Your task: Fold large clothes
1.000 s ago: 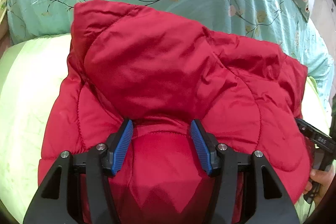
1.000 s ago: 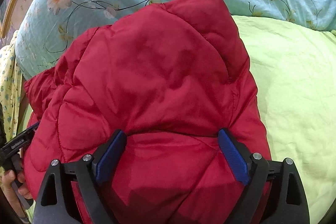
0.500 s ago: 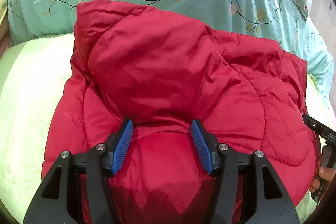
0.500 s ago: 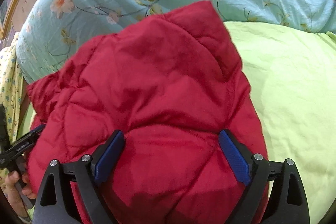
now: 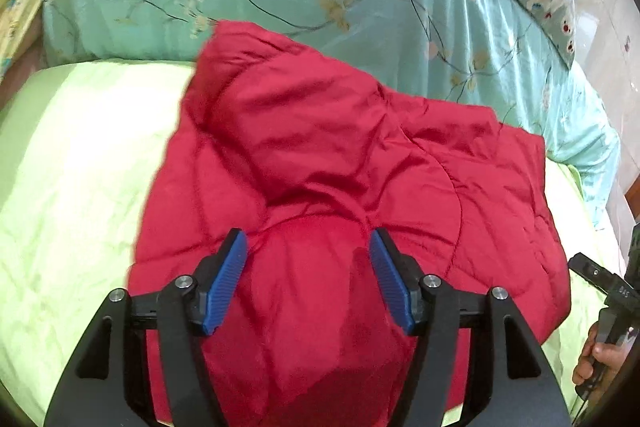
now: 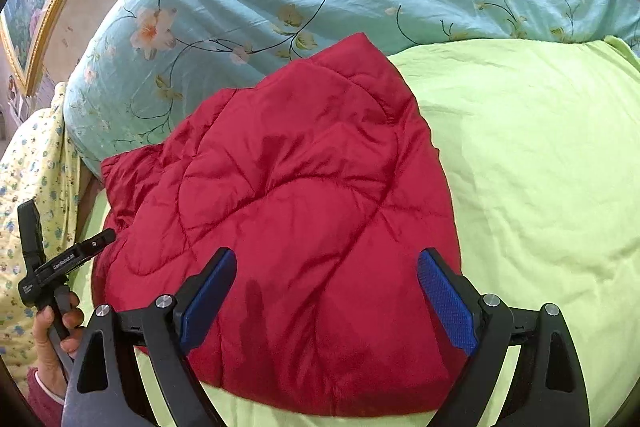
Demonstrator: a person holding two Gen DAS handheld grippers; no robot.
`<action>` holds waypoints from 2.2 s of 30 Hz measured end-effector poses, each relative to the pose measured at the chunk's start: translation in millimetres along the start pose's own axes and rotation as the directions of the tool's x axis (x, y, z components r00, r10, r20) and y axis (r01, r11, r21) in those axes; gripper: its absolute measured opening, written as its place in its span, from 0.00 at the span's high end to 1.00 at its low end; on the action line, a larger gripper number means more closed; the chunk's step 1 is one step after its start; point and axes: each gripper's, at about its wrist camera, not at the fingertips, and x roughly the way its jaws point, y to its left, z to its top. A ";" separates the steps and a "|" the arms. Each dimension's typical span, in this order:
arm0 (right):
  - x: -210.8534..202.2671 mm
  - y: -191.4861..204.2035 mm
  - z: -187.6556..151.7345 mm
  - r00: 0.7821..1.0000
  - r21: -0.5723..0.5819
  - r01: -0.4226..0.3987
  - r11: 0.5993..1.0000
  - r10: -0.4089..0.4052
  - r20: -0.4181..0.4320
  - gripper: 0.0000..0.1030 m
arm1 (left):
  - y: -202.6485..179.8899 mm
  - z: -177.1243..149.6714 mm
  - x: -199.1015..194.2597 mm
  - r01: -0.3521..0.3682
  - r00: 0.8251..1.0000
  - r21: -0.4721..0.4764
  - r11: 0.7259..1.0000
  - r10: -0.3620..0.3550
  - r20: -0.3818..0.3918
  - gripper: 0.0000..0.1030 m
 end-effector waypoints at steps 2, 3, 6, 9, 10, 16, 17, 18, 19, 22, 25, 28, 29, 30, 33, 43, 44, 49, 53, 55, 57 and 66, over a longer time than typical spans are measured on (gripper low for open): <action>-2.1 -1.9 -3.5 1.000 0.001 0.003 1.000 -0.003 -0.007 0.10 | 7.4 -4.5 -10.4 0.010 1.000 -0.013 1.000 -0.009 0.008 0.37; -3.0 -3.3 -4.6 1.000 0.002 0.005 1.000 -0.004 -0.008 0.10 | 11.7 -6.9 -14.5 0.010 1.000 -0.018 1.000 -0.010 0.011 0.37; -6.3 -8.7 -8.3 1.000 0.014 0.007 1.000 -0.006 -0.015 0.10 | 25.0 -13.3 -23.2 0.010 1.000 -0.038 0.999 -0.009 0.010 0.32; -11.0 -13.4 -11.3 1.000 0.019 0.014 1.000 -0.014 -0.014 0.10 | 36.8 -17.6 -26.3 -0.002 1.000 -0.050 0.999 0.002 0.001 0.30; -12.6 -15.2 -11.7 1.000 0.020 0.016 1.000 -0.016 -0.013 0.09 | 40.8 -19.6 -26.9 -0.004 1.000 -0.054 0.999 0.004 -0.002 0.30; -16.8 -34.7 -11.9 0.999 0.052 0.030 0.998 -0.029 -0.017 0.09 | 68.2 -30.4 -32.1 0.038 0.999 -0.103 0.994 -0.039 -0.004 0.22; -15.9 -40.5 -11.7 0.999 0.069 0.029 0.997 -0.027 -0.022 0.09 | 72.3 -31.3 -32.0 0.041 0.999 -0.114 0.993 -0.042 -0.004 0.22; -14.6 -44.9 -11.7 0.999 0.082 0.025 0.996 -0.022 -0.027 0.09 | 77.0 -32.2 -31.5 0.044 0.999 -0.129 0.991 -0.045 -0.005 0.22; -13.4 -47.7 -11.6 0.999 0.090 0.021 0.996 -0.018 -0.032 0.09 | 82.1 -32.9 -30.6 0.051 0.999 -0.145 0.988 -0.052 -0.005 0.22; -6.6 -55.6 -12.5 0.999 0.114 0.010 0.993 -0.004 -0.052 0.09 | 91.0 -33.3 -26.2 0.080 0.996 -0.180 0.980 -0.084 -0.014 0.22; 2.4 -58.7 -13.9 0.997 0.127 -0.001 0.992 0.011 -0.074 0.09 | 93.9 -34.2 -21.3 0.095 0.995 -0.191 0.977 -0.101 -0.021 0.22; 10.0 -60.0 -14.1 0.995 0.137 -0.020 0.990 0.033 -0.091 0.09 | 95.3 -34.5 -14.4 0.112 0.992 -0.207 0.972 -0.122 -0.036 0.21; 11.8 -60.2 -14.3 0.995 0.139 -0.024 0.990 0.037 -0.094 0.09 | 96.6 -34.7 -10.9 0.131 0.989 -0.222 0.966 -0.143 -0.041 0.21; 14.7 -60.5 -13.8 0.994 0.143 -0.033 0.989 0.048 -0.099 0.09 | 98.3 -34.7 -7.9 0.149 0.986 -0.237 0.960 -0.164 -0.043 0.21; 20.9 -61.7 -12.1 0.992 0.155 -0.050 0.987 0.067 -0.108 0.09 | 102.1 -33.9 -0.7 0.190 0.977 -0.273 0.943 -0.210 -0.044 0.21; 52.9 -65.3 -8.2 0.972 0.210 -0.154 0.965 0.187 -0.145 0.06 | 105.7 -27.0 30.4 0.292 0.942 -0.332 0.897 -0.330 -0.063 0.16; 55.5 -65.4 -7.5 0.970 0.218 -0.163 0.962 0.197 -0.145 0.05 | 105.7 -25.5 35.0 0.302 0.937 -0.343 0.890 -0.343 -0.066 0.15; 67.1 -65.2 -2.7 0.958 0.251 -0.209 0.945 0.250 -0.141 0.03 | 109.5 -24.2 48.9 0.329 0.922 -0.380 0.864 -0.382 -0.070 0.08; 74.7 -65.7 2.7 0.950 0.273 -0.231 0.934 0.278 -0.146 0.01 | 115.4 -26.5 57.3 0.361 0.902 -0.426 0.830 -0.426 -0.067 0.08; 78.8 -62.9 5.0 0.947 0.278 -0.234 0.932 0.284 -0.153 0.01 | 117.9 -28.9 57.8 0.369 0.898 -0.436 0.821 -0.436 -0.061 0.08; 81.5 -58.3 6.7 0.943 0.274 -0.235 0.932 0.287 -0.168 0.02 | 116.9 -29.7 56.2 0.373 0.898 -0.428 0.823 -0.436 -0.054 0.10; 52.1 -48.7 2.0 0.940 0.292 -0.249 0.924 0.303 -0.158 0.56 | 104.0 -25.5 27.6 0.393 0.896 -0.371 0.841 -0.441 -0.051 0.42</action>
